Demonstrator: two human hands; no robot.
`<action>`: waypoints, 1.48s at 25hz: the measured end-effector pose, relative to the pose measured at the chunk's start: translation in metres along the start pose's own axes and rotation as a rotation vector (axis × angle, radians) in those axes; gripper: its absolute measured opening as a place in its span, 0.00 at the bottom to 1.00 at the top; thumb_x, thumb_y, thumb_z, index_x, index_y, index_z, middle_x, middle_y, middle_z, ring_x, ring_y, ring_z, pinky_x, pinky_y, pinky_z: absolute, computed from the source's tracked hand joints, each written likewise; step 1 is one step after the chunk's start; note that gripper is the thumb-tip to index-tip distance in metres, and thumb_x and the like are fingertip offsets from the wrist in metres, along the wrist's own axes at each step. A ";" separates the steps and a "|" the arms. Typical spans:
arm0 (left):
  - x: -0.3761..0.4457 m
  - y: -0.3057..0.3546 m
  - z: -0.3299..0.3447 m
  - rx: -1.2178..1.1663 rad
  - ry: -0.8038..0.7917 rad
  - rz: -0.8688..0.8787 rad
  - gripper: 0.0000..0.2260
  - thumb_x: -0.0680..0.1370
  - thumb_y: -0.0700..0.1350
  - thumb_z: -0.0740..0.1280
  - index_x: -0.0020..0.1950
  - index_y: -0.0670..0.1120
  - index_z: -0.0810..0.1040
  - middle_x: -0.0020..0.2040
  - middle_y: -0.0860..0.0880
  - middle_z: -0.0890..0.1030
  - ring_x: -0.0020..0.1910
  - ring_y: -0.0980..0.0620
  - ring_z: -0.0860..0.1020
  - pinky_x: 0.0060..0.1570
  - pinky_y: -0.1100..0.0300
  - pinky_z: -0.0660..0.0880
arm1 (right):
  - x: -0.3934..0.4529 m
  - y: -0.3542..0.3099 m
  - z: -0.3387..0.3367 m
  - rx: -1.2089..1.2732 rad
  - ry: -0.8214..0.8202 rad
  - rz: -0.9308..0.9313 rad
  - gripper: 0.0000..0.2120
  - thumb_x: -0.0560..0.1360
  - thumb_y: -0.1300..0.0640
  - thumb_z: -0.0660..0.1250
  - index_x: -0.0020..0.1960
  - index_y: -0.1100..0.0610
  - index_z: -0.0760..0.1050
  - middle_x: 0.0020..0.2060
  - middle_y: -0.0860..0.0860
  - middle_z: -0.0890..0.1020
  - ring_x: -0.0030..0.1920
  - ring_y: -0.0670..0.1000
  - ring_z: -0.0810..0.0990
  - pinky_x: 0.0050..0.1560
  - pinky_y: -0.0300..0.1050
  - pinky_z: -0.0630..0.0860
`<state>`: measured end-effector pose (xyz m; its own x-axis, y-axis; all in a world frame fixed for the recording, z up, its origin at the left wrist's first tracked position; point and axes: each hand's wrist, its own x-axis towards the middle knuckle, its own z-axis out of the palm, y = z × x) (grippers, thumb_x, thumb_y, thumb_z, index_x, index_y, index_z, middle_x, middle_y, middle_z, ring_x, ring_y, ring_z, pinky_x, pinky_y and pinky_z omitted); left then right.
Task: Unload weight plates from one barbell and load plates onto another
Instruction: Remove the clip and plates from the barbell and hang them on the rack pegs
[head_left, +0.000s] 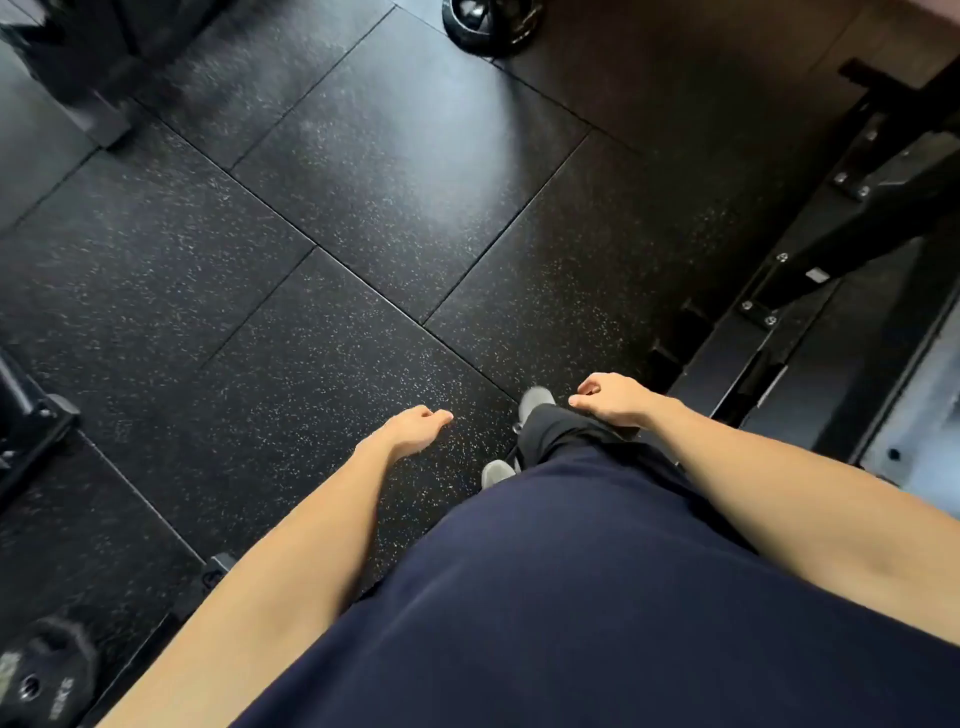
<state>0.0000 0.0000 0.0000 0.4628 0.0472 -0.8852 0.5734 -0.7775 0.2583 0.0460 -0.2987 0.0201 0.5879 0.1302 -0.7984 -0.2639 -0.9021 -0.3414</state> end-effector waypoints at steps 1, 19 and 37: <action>0.006 0.004 -0.015 0.000 -0.005 -0.006 0.27 0.79 0.62 0.56 0.70 0.46 0.69 0.73 0.46 0.68 0.68 0.44 0.69 0.67 0.49 0.64 | 0.015 -0.010 -0.007 0.005 -0.001 0.000 0.24 0.76 0.45 0.64 0.67 0.59 0.72 0.66 0.56 0.75 0.66 0.56 0.73 0.66 0.48 0.68; 0.206 0.160 -0.392 0.094 0.047 -0.013 0.22 0.77 0.63 0.57 0.60 0.49 0.73 0.65 0.49 0.75 0.62 0.46 0.73 0.58 0.54 0.67 | 0.291 -0.230 -0.299 -0.003 -0.036 -0.065 0.24 0.78 0.45 0.64 0.67 0.60 0.71 0.67 0.57 0.75 0.66 0.57 0.73 0.66 0.48 0.69; 0.424 0.490 -0.747 0.389 0.001 0.298 0.24 0.79 0.60 0.58 0.69 0.48 0.68 0.67 0.45 0.74 0.59 0.46 0.74 0.55 0.54 0.68 | 0.507 -0.332 -0.577 0.400 0.204 0.216 0.20 0.76 0.47 0.66 0.63 0.57 0.75 0.61 0.55 0.79 0.60 0.55 0.77 0.59 0.45 0.71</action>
<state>0.9825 0.1078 0.0401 0.5689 -0.2123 -0.7945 0.1212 -0.9339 0.3363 0.8732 -0.1704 0.0151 0.6146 -0.1620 -0.7720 -0.6454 -0.6660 -0.3741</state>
